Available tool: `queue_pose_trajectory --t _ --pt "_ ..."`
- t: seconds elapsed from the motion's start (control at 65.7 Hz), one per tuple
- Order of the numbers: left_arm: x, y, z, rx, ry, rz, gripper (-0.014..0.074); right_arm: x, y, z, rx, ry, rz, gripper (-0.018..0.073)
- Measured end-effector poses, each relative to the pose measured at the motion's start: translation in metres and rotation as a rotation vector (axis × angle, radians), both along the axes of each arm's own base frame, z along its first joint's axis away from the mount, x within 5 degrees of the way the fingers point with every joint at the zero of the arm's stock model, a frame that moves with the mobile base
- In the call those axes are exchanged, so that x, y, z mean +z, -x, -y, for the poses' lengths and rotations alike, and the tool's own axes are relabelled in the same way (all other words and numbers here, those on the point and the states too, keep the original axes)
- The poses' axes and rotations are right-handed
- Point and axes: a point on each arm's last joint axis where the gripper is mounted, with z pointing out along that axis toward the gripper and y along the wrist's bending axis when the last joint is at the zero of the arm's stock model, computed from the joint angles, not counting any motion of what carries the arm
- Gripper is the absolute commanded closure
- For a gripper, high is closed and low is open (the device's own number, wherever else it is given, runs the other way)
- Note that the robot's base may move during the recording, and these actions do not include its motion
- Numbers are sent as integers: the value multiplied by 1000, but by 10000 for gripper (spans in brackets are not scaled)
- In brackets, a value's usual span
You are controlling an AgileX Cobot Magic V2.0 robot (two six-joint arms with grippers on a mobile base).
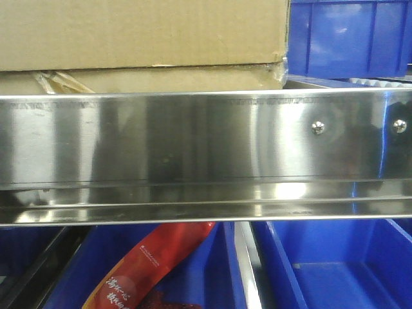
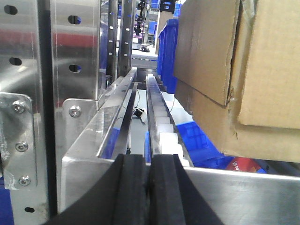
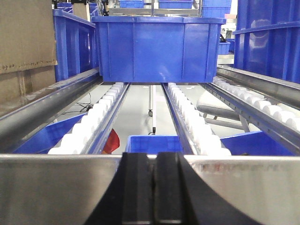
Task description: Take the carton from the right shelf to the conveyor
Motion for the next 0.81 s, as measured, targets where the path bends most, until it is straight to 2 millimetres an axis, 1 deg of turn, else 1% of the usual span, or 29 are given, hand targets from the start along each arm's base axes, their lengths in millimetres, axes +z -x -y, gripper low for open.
queue_pose_trajectory --t 0.426,0.548,0.685,0.731,0.807 --pt "2 0 0 0 -1 22 586 0 0 0 0 0 0 629" --pt "4 0 0 0 -2 46 586 3 0 0 -2 -2 29 629" --pt "13 1 0 0 -6 140 586 13 1 1 -9 -8 142 629" --pt "16 1 0 0 -7 175 586 16 1 1 -9 -8 148 629" --pt "24 3 0 0 -8 202 575 32 5 1 -5 -8 148 616"
